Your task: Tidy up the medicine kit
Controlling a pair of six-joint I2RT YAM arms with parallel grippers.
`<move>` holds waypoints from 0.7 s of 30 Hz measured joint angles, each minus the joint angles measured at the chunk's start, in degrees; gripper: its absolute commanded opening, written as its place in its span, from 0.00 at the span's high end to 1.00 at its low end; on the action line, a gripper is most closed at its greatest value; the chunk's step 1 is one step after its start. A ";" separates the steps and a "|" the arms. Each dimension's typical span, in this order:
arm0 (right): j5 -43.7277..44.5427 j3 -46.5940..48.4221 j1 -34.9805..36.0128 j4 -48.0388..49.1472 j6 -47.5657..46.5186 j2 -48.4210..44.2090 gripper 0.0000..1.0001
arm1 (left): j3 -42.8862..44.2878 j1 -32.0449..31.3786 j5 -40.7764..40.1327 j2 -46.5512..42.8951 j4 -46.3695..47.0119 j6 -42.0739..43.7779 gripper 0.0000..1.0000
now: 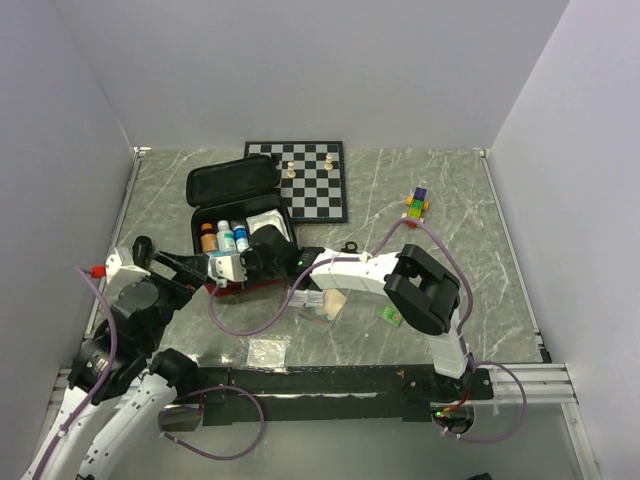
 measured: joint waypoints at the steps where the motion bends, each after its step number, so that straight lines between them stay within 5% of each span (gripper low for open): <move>1: 0.11 0.02 0.00 0.04 0.42 0.00 0.70 | 0.00 0.00 0.11 0.20 0.07 0.07 0.01; 6: 1.29 -0.04 0.00 0.98 2.01 -0.04 0.48 | -0.15 0.00 0.26 1.09 1.07 0.42 0.01; 15: 4.33 -2.69 0.00 4.72 6.60 -2.62 0.52 | -0.35 0.00 0.85 2.43 2.54 1.27 0.01; 21: 5.88 -1.60 -0.35 2.32 18.91 -6.10 0.56 | -0.42 0.00 1.25 2.49 3.37 1.49 0.01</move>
